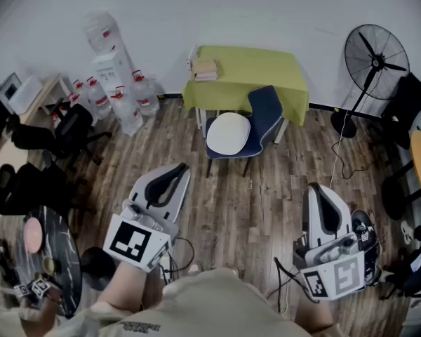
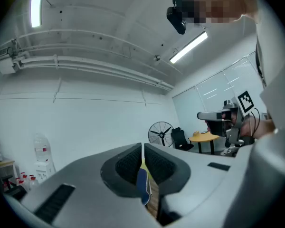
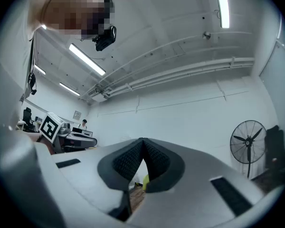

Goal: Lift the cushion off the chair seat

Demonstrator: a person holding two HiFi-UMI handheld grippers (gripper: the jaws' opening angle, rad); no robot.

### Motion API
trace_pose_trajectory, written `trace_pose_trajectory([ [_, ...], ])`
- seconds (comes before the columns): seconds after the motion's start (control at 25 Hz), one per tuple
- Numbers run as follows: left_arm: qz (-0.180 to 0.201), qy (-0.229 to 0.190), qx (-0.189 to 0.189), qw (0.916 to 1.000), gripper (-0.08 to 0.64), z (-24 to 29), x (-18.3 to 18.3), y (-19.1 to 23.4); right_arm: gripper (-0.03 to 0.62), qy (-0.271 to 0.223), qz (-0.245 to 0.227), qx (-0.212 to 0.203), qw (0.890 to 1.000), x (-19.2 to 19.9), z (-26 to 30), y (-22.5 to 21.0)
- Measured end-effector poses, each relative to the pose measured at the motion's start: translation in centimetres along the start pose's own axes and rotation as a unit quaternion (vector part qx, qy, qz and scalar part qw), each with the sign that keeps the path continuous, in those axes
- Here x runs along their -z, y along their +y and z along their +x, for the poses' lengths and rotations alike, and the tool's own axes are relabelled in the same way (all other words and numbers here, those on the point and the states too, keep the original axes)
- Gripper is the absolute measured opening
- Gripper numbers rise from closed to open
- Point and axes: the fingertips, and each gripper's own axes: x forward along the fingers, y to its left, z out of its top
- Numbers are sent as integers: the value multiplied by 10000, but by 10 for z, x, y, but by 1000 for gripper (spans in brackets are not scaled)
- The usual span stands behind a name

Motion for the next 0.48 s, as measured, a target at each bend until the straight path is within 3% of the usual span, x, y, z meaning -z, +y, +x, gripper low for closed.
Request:
trace_pose_trajectory([
  [0.24,-233,92,-20,9997,34,9,1,-20,15,34,204,7,9998,5,-10,-21],
  [0.48,-207,168,-146,9995,34,13,8,-38,15,107,257,-189,9994,13,-21,-35],
])
